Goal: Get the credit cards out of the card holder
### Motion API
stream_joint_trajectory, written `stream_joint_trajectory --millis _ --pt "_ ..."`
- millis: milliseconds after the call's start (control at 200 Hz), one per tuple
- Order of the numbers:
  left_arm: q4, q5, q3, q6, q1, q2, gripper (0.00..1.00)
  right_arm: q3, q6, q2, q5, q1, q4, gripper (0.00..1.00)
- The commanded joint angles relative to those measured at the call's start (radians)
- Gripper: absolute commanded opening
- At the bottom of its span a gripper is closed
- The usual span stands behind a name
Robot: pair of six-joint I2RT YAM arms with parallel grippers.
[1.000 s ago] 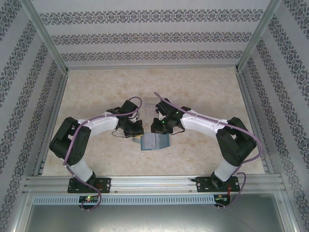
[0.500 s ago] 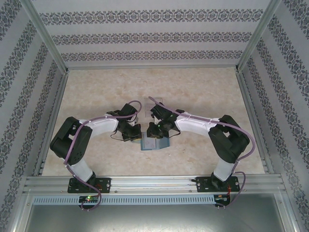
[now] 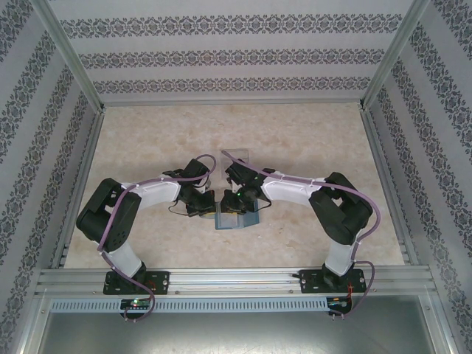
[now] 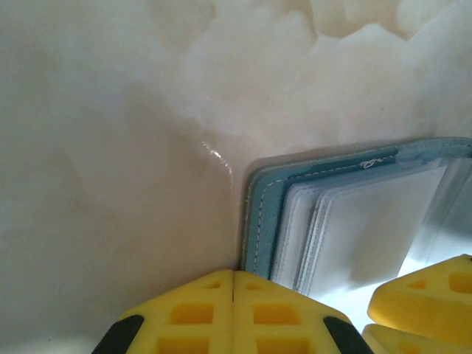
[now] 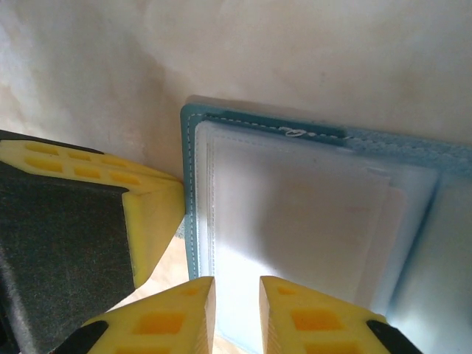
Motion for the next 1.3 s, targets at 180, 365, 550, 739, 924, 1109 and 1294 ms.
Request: stream_joint_trajectory --millis 180,365,550,739,924,1109,1294 --pt "-0.002 0.000 -0.018 0.010 -0.014 0.007 0.00 0.044 -0.008 0.030 0.065 0.015 -0.096 0.30" --pt "-0.002 0.000 -0.016 0.013 -0.014 0.010 0.00 0.061 -0.028 0.028 0.122 0.021 -0.173 0.35" --pt "-0.001 0.003 -0.013 0.011 -0.014 0.010 0.00 0.067 -0.032 0.027 0.149 0.024 -0.207 0.43" --pt "-0.004 0.003 -0.014 0.012 -0.013 0.009 0.00 0.086 -0.043 0.033 0.172 0.032 -0.235 0.54" --pt "-0.007 0.003 -0.011 0.013 -0.014 0.007 0.00 0.093 -0.049 0.034 0.176 0.035 -0.239 0.63" --pt "-0.008 0.001 -0.009 0.011 -0.014 0.007 0.00 0.098 -0.054 0.023 0.193 0.038 -0.252 0.68" --pt "-0.008 0.003 -0.002 0.011 -0.014 0.013 0.00 0.108 -0.057 0.012 0.228 0.038 -0.278 0.68"
